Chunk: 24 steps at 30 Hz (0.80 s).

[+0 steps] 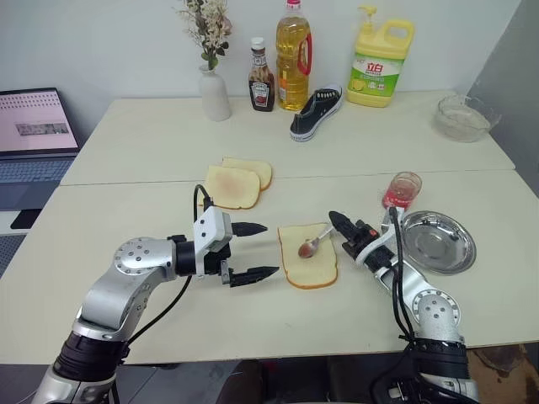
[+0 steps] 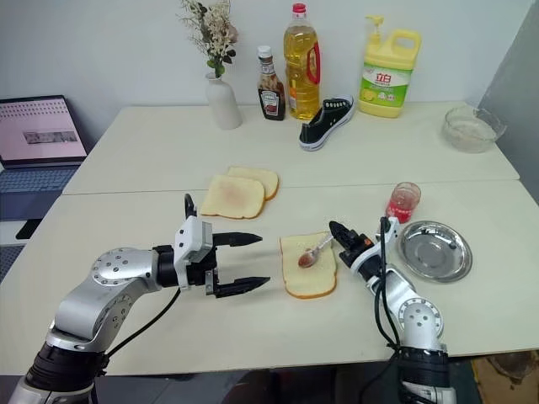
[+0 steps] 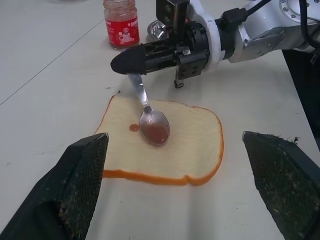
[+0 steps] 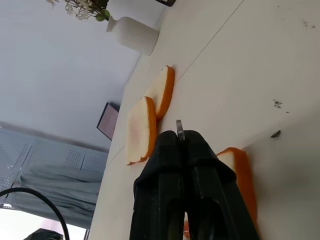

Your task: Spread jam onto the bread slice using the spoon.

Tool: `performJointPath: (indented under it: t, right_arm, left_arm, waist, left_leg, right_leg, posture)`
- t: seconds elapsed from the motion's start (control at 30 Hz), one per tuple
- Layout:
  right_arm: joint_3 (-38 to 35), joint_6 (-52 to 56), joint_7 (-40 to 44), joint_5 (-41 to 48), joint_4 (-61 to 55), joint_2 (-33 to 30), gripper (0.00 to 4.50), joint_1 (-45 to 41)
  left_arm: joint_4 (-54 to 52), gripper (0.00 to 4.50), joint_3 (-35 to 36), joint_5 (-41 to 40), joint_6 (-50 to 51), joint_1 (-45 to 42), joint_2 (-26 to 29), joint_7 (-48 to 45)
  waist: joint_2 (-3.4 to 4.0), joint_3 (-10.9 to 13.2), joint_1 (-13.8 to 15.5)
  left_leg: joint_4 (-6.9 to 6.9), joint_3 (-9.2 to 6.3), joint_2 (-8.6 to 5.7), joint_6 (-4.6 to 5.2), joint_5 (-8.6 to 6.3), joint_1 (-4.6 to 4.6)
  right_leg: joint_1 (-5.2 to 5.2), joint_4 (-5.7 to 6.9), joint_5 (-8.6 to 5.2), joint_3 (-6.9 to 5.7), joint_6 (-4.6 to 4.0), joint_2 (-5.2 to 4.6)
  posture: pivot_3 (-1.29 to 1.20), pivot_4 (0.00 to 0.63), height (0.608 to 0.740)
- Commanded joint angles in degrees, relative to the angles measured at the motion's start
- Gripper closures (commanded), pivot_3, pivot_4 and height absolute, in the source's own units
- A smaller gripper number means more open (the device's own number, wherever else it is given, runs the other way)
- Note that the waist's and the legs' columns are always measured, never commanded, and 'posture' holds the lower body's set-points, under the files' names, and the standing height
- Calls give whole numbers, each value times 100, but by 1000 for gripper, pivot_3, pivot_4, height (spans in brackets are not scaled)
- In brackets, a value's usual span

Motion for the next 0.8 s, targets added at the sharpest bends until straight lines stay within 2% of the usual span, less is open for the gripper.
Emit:
performJointPath:
  t: [0.03, 0.43, 0.8]
  right_arm:
    - [-108, -99, 178, -142, 9, -48, 4473, -101]
    - [-303, 44, 287, -165, -153, -198, 4473, 75]
    - [-396, 425, 242, 173, -629, -321, 4473, 459]
  left_arm:
    - [-217, 0, 26, -69, -5, -4, -18, 43]
    - [13, 0, -15, 13, -232, 22, -69, -80]
    - [62, 0, -76, -7, -264, -34, -66, -107]
  waist:
    - [0, 0, 2]
    - [0, 0, 35]
    - [0, 0, 64]
  left_leg:
    - [0, 0, 0, 0, 0, 0]
    - [1, -1, -1, 0, 0, 0]
    - [1, -1, -1, 0, 0, -1]
  right_leg:
    - [0, 0, 0, 0, 0, 0]
    - [2, 0, 0, 0, 0, -1]
    - [3, -1, 0, -1, 0, -1]
  posture:
    - [0, 150, 740]
    - [0, 150, 740]
    - [0, 150, 740]
